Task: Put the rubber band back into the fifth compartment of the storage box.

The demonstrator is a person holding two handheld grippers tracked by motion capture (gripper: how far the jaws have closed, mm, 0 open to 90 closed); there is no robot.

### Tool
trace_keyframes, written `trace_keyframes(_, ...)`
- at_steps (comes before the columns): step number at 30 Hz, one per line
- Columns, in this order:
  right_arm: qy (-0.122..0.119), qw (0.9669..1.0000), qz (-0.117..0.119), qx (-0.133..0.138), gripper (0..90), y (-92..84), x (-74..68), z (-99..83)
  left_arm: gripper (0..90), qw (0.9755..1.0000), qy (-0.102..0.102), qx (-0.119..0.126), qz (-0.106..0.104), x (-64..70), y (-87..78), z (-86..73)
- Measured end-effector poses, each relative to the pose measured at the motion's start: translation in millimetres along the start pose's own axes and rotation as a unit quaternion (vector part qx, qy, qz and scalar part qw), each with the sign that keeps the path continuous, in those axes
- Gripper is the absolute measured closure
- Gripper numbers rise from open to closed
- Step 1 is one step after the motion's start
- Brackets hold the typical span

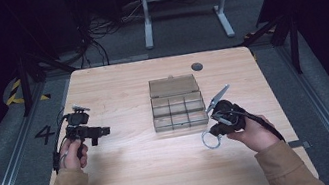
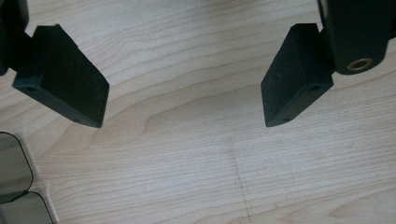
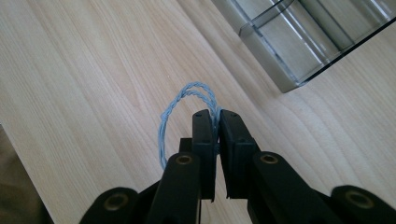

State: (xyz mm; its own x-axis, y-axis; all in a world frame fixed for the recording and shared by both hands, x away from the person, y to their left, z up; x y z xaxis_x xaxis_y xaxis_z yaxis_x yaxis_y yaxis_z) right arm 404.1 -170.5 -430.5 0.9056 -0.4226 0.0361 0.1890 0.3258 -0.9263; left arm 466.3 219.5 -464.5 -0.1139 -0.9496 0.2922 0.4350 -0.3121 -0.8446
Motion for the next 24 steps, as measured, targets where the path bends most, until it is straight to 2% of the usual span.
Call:
trace_keyframes(7, -0.013, 0.9999, -0.007, -0.004, 85.5, -9.8, 8.6, 11.0, 16.1, 1.0000, 0.004, -0.002, 0.001, 0.1, 1.2, -0.5)
trace_keyframes(14, -0.018, 0.9998, -0.009, -0.006, 85.5, -11.8, 17.6, 24.3, 16.1, 1.0000, 0.003, 0.000, 0.001, -0.5, 0.1, -0.6)
trace_keyframes(24, -0.021, 0.9996, -0.012, 0.013, 85.4, -14.3, 29.3, 46.8, 16.1, 1.0000, 0.003, -0.002, 0.000, -1.7, -0.6, -1.3)
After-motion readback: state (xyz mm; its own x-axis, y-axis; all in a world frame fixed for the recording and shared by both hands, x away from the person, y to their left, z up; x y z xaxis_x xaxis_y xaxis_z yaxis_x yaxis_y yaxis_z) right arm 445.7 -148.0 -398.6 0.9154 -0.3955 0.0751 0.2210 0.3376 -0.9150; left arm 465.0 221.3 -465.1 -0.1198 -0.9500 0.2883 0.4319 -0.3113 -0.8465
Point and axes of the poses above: each handheld gripper's, and its own axes: y roughly forward along the jaws, z roughly out of its top, x roughly to its right, the point moved 7 cm from there along y, roughly forward along the jaws, and after that the axes turned 11 degrees about -y, right-handed, at the moved point
